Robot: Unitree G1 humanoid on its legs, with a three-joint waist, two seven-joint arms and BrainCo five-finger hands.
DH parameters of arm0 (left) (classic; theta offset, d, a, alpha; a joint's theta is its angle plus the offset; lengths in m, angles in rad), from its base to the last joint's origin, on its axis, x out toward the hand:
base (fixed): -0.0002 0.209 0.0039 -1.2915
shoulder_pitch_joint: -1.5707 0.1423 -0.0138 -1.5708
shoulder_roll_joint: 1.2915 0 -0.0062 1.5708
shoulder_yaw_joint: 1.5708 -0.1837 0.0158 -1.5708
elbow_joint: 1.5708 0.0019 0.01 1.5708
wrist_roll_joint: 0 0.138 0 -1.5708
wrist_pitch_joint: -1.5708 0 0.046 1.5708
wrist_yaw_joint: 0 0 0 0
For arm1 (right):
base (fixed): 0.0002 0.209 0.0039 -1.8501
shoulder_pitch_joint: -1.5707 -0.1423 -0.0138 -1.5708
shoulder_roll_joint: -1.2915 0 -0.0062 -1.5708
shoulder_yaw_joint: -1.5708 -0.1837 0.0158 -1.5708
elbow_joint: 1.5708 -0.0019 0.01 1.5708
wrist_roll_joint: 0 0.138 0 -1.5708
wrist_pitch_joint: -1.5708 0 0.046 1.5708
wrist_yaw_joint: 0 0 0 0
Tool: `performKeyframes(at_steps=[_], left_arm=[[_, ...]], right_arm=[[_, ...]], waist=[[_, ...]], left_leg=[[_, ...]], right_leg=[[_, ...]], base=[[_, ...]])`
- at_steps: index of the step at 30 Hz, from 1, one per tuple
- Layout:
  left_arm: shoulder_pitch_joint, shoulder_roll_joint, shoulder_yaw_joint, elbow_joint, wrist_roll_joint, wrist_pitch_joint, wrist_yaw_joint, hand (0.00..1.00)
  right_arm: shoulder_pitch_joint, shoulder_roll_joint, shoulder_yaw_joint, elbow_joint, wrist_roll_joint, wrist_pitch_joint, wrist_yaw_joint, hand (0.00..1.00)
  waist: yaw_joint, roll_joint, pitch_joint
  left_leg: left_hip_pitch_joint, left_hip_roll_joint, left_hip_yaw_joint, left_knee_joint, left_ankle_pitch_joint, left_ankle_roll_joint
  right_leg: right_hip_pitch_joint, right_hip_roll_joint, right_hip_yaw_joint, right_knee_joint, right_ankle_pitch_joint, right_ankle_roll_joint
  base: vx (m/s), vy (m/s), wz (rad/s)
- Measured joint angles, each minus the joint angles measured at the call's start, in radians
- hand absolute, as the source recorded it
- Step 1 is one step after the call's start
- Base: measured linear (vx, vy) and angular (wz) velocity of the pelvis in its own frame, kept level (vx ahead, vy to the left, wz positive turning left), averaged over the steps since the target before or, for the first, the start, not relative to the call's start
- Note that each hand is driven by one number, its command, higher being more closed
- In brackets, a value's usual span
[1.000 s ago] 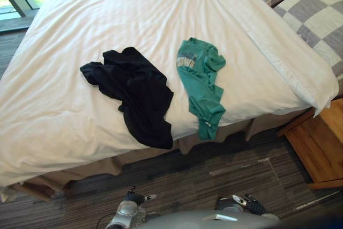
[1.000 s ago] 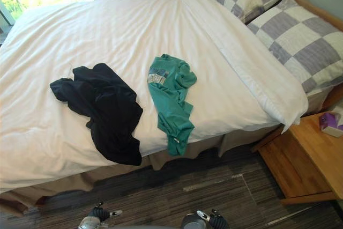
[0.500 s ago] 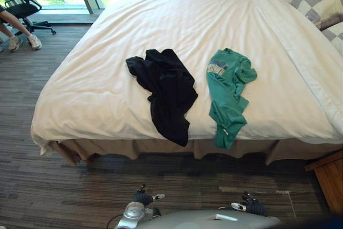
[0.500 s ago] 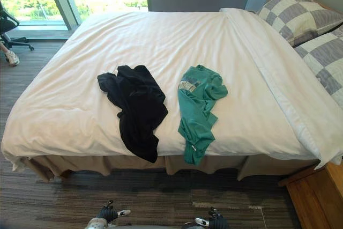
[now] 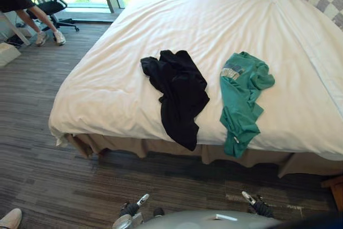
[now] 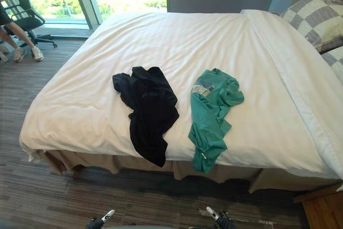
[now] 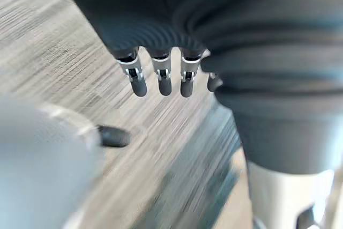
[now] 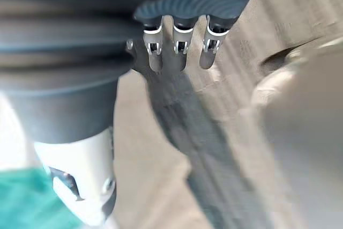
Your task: Tidy the bed and pick cloth on bed and put in laundry
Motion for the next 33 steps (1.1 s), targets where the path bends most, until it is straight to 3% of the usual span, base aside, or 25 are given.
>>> performKeyframes(at_steps=[2, 8, 11, 14, 21, 27, 29, 33], left_arm=[[0.013, 0.019, 0.067, -0.079, -0.002, -0.011, 0.027, 0.00], [0.046, 0.160, 0.298, -0.467, 0.161, -0.045, 0.132, 0.00], [0.036, 0.225, 0.382, -0.609, 0.207, -0.076, 0.137, 0.00], [0.022, 0.251, 0.447, -0.771, 0.268, -0.083, 0.142, 0.00], [-0.093, 0.354, 0.447, -0.965, 0.378, -0.104, 0.077, 0.00], [-0.160, 0.386, 0.373, -0.976, 0.477, -0.062, -0.050, 0.00], [-0.185, 0.390, 0.320, -0.918, 0.512, -0.044, -0.077, 0.00], [-0.288, 0.460, 0.198, -0.696, 0.551, -0.008, -0.101, 0.00]], right_arm=[[0.009, -0.016, -0.027, -0.083, -0.007, -0.015, -0.016, 0.00], [0.054, -0.086, -0.083, -0.521, -0.116, -0.030, -0.072, 0.00], [0.050, -0.097, -0.145, -0.663, -0.172, -0.028, -0.056, 0.00], [0.055, -0.149, -0.156, -0.780, -0.238, 0.003, -0.015, 0.00], [-0.038, -0.296, -0.132, -0.932, -0.286, 0.058, 0.088, 0.00], [-0.086, -0.325, 0.006, -0.970, -0.287, 0.125, 0.141, 0.00], [-0.095, -0.329, 0.057, -0.969, -0.294, 0.141, 0.145, 0.00], [-0.167, -0.369, 0.178, -0.941, -0.326, 0.171, 0.143, 0.00]], waist=[[0.002, -0.004, 0.009], [0.001, -0.011, 0.015], [0.002, -0.011, 0.014], [0.003, -0.011, 0.014], [0.006, -0.002, 0.009], [0.005, 0.008, 0.006], [0.016, 0.024, 0.005], [0.003, 0.044, 0.009]], left_leg=[[0.004, 0.000, 0.008, 0.000, 0.000, 0.000], [-0.006, -0.006, 0.014, 0.000, -0.004, 0.004], [-0.012, -0.014, 0.016, 0.000, -0.006, 0.006], [-0.019, -0.013, 0.015, 0.004, -0.005, 0.007], [-0.025, -0.002, 0.021, 0.007, 0.002, 0.011], [-0.022, -0.004, 0.043, 0.006, 0.006, 0.017], [-0.028, -0.004, 0.048, 0.001, 0.009, 0.022], [-0.066, 0.003, 0.051, 0.000, 0.027, 0.030]], right_leg=[[0.008, 0.000, -0.006, -0.004, 0.000, 0.000], [0.006, -0.004, -0.009, -0.015, 0.002, 0.003], [0.009, -0.011, -0.007, -0.021, 0.005, 0.007], [0.005, -0.012, -0.004, -0.023, 0.013, 0.011], [-0.017, 0.000, 0.017, -0.019, 0.046, 0.005], [-0.035, -0.002, 0.055, -0.010, 0.053, 0.001], [-0.053, 0.000, 0.077, -0.005, 0.053, 0.001], [-0.107, 0.011, 0.091, 0.005, 0.068, -0.002]], base=[[0.01, -0.014, 0.07], [0.01, 0.002, 0.00], [0.06, 0.009, 0.01], [0.04, 0.001, 0.03], [-0.01, 0.001, -0.09], [-0.08, 0.005, -0.14], [-0.11, -0.007, -0.21], [-0.12, -0.005, -0.06]])
